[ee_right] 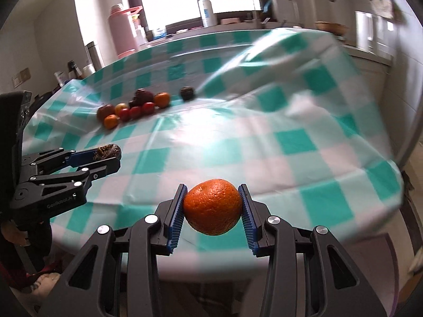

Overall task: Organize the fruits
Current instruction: 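Carry the orange and dark fruit off the table over the white box, then open the right tool releasing the orange while the left tool releases the dark fruit into the box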

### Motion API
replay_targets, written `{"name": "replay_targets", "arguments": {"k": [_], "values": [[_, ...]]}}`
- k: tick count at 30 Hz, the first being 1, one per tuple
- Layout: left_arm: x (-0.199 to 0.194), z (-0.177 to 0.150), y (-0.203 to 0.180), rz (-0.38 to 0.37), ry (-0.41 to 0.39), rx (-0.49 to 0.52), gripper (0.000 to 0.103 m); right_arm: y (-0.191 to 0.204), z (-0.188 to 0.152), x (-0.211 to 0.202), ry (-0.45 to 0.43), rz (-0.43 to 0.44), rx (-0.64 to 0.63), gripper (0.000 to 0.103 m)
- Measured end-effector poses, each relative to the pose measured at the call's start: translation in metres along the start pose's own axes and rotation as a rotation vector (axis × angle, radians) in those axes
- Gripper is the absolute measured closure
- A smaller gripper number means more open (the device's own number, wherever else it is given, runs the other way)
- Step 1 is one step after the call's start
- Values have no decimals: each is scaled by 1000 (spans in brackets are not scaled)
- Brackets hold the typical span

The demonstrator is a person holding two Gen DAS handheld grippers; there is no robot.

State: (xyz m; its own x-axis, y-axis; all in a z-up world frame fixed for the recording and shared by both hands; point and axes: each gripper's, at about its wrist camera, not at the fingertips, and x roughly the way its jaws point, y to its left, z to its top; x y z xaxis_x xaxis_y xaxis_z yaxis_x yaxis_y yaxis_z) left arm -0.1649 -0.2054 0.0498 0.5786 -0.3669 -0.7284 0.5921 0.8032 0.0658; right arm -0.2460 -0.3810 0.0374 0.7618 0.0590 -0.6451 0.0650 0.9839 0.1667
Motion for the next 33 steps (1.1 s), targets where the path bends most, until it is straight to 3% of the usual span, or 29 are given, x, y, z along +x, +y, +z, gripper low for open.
{"name": "replay_targets", "arguments": {"k": [11,18,27,33], "values": [[3,1,-119,-120,11,273,64,-82,-46,-37,-9,-116,143,63],[7,-12,-175,-203,38,404,64,-135,-81,-45,21,-212,244,63],[31,-48,-253,-292,104,629,64,-193,-137,-27,163,-359,336,63],[81,-66,-277,-348,263,653,64,-217,-173,-6,303,-413,363,63]]}}
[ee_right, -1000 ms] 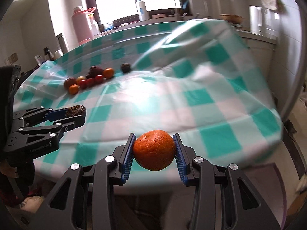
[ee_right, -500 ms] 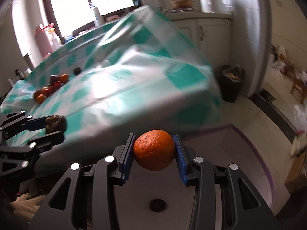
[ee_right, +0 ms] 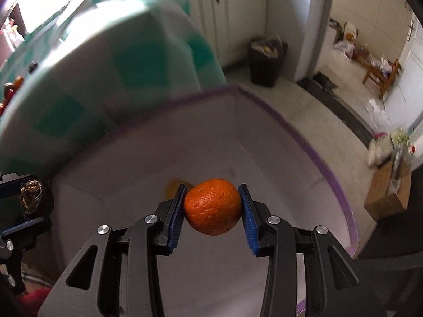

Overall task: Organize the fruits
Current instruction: 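Open the right tool releasing the orange while the left tool releases the dark fruit into the box, then move both tools back over the fruit cluster on the table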

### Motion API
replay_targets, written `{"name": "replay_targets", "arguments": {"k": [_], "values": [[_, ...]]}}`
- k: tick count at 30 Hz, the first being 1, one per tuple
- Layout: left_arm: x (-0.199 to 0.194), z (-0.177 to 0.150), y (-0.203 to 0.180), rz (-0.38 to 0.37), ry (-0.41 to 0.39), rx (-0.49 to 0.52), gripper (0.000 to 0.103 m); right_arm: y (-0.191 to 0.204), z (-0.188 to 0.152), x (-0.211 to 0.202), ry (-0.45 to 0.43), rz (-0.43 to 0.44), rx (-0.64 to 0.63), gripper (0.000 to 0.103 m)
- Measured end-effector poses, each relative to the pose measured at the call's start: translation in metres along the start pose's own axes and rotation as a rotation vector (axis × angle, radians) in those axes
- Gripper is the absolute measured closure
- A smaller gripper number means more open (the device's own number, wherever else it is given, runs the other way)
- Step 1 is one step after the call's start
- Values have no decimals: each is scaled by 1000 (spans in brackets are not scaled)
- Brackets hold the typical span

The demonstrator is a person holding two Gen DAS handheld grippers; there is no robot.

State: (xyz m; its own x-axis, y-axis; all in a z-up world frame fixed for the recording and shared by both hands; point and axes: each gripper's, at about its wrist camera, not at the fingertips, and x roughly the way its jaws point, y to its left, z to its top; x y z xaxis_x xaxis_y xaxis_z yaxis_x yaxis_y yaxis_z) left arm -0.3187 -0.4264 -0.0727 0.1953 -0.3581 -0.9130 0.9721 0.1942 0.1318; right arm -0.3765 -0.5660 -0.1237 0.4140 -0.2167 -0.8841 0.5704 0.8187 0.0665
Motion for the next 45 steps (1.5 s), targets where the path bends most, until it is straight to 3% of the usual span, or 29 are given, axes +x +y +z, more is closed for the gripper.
{"name": "replay_targets", "arguments": {"k": [9,19,20,22,23,25,35,38,45], "values": [[80,0,0,-6,157,9,64,-9,-28,38,130,-41,-18,63],[94,-2,6,2,185,4,62,-11,-33,49,159,-42,-15,62],[92,-2,7,5,176,6,61,-12,-31,50,158,-40,-12,61],[86,0,-3,15,157,11,49,-11,-27,50,155,-41,-1,51],[82,1,-5,20,146,13,44,-12,-26,49,153,-39,0,42],[75,1,-6,28,117,18,34,-12,-24,45,144,-35,-3,39],[48,1,-10,40,33,39,25,-11,-9,21,101,-67,-1,30],[23,1,-7,28,-45,29,23,-12,0,9,80,-78,-4,26],[-70,-11,24,-45,-355,-110,5,1,24,-33,-6,-111,-26,24]]}}
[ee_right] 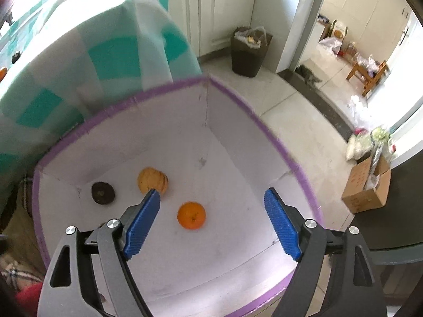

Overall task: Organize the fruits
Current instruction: 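Move both tools back over the fruit cluster on the table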

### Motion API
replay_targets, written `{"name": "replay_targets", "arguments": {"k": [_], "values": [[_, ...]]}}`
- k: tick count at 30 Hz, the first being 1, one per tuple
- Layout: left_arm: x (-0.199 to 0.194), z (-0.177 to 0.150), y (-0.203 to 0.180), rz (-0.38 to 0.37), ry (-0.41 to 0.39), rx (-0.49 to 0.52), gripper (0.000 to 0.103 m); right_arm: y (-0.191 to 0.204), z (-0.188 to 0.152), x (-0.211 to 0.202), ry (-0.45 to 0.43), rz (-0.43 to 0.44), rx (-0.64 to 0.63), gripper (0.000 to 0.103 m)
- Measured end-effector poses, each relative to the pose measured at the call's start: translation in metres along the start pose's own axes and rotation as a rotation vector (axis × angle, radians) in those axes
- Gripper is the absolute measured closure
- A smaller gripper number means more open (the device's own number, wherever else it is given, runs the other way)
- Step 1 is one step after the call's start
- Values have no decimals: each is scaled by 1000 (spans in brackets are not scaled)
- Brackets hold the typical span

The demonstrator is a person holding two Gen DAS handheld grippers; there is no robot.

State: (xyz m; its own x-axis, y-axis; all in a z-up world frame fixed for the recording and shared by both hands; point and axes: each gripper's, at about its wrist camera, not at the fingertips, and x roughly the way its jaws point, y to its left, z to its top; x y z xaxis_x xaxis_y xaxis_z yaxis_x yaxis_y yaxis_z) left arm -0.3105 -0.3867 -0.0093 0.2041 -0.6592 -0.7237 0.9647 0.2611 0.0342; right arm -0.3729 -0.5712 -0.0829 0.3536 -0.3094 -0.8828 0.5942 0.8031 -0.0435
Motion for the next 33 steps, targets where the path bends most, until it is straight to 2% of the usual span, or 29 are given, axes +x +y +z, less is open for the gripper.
{"name": "replay_targets", "arguments": {"k": [2,4,5,7,9,11,14,20,24,27,30,33], "values": [[-30,3,13,45,-97,-47,2,11,13,-22,-70,9,-8,24],[-61,0,33,111,-193,-103,2,29,26,-56,-193,39,-33,21],[-75,-2,44,136,-221,-129,2,38,31,-73,-256,59,-47,16],[-99,-9,74,186,-264,-204,2,63,39,-106,-384,126,-71,16],[-120,-19,104,245,-289,-273,2,89,48,-129,-457,200,-96,16],[-142,-29,133,318,-306,-334,2,117,53,-141,-494,266,-123,16],[-172,-60,193,507,-292,-450,2,171,65,-148,-480,346,-182,16],[-231,-131,302,744,-183,-704,2,270,79,-146,-401,402,-324,16],[-255,-168,361,819,-140,-841,2,339,93,-126,-393,367,-444,16],[-263,-181,393,856,-104,-883,2,372,109,-110,-380,361,-466,16],[-261,-184,407,847,-126,-895,2,401,141,-86,-333,334,-425,16],[-260,-188,403,832,-184,-882,2,428,171,-66,-298,332,-421,16]]}}
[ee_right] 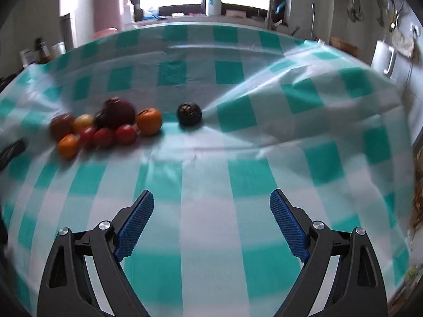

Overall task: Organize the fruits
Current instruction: 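Move both tools back over the fruit cluster on the table, then grasp the dark shriveled fruit beside the orange with the right tool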

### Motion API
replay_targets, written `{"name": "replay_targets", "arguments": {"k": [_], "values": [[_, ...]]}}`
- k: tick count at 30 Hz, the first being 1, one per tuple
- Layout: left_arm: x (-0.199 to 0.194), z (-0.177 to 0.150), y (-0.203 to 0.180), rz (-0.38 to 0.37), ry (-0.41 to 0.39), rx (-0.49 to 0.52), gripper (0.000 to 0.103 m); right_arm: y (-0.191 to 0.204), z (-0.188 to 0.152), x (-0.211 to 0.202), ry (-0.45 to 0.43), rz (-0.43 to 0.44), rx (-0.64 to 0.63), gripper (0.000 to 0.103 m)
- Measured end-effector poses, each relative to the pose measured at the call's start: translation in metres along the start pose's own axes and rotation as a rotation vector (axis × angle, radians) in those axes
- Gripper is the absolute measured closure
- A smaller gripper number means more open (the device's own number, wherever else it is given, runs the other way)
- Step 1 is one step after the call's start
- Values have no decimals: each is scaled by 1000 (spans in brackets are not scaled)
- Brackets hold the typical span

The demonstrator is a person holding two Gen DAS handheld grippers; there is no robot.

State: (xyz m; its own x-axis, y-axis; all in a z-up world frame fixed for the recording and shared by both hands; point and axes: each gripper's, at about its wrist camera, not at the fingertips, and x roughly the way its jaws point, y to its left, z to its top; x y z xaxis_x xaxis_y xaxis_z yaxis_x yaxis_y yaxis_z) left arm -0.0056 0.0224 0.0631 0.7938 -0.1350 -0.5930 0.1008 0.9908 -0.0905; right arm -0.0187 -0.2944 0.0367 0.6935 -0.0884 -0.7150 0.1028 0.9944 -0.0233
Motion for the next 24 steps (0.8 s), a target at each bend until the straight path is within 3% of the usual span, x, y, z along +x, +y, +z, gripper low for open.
{"name": "replay_targets", "arguments": {"k": [5,11,20,21,23,24], "values": [[3,-4,5,-34,-7,-32,2,13,44,55,35,3,-75,27],[22,-13,12,-81,101,-93,2,22,77,110,87,25,-111,42],[24,-18,3,-85,101,-51,2,31,88,133,89,33,-167,45],[25,-18,3,-87,103,-55,2,31,88,133,86,34,-171,47],[25,-19,5,-90,106,-65,2,30,87,131,98,70,-161,62],[25,-19,5,-91,109,-72,2,29,84,127,106,57,-145,62]]}}
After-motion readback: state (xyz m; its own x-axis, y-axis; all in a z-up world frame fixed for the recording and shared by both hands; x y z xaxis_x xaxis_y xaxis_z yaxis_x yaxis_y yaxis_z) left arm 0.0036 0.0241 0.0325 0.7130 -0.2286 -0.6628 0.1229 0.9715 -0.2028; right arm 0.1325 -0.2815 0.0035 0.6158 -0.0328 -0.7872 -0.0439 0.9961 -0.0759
